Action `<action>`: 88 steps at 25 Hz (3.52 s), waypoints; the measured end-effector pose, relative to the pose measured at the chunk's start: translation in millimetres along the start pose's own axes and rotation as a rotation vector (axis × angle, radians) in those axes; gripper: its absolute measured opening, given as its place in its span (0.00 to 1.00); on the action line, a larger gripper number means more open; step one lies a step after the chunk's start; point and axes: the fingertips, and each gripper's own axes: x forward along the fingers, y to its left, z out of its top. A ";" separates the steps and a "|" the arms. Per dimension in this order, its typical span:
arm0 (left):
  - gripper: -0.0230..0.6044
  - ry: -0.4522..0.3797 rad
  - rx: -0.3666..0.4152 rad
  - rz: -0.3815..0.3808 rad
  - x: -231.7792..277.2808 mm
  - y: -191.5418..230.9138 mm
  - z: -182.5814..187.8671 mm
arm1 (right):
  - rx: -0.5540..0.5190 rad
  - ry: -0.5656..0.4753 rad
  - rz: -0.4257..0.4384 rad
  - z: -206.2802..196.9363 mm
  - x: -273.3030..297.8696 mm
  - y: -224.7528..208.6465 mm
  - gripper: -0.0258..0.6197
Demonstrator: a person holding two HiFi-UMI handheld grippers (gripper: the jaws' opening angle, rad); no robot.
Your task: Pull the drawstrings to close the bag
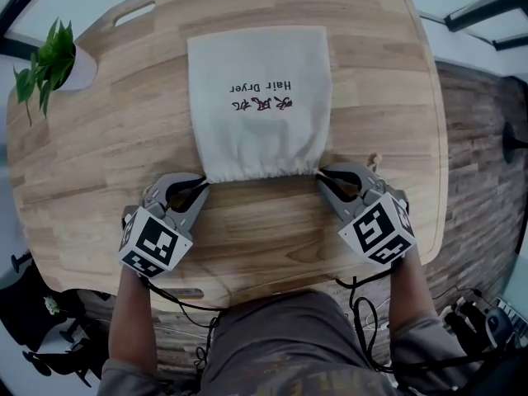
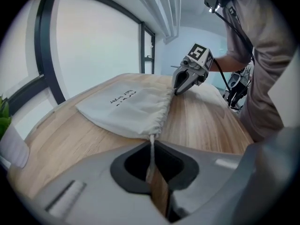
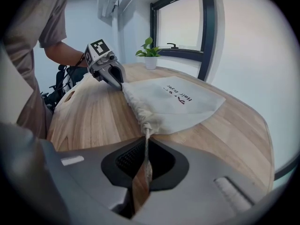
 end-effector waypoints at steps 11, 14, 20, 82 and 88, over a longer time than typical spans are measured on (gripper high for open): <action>0.06 -0.018 -0.032 0.005 -1.8 1.2 -1.4 | 0.045 -0.001 -0.006 0.1 -0.8 -1.1 0.10; 0.06 -0.039 -0.057 -0.004 -3.0 2.0 -1.5 | 0.044 -0.011 -0.011 0.0 -0.5 -1.0 0.10; 0.06 -0.032 -0.123 0.029 -4.1 9.4 -3.6 | 0.126 -0.013 -0.027 0.0 0.1 -2.9 0.10; 0.46 -0.133 -0.130 0.194 -56.9 -30.9 32.7 | 0.033 -0.088 -0.108 26.4 -66.2 12.9 0.34; 0.46 -0.101 -0.096 0.107 -10.2 -27.5 38.8 | 0.028 -0.057 -0.066 16.9 -46.9 12.0 0.33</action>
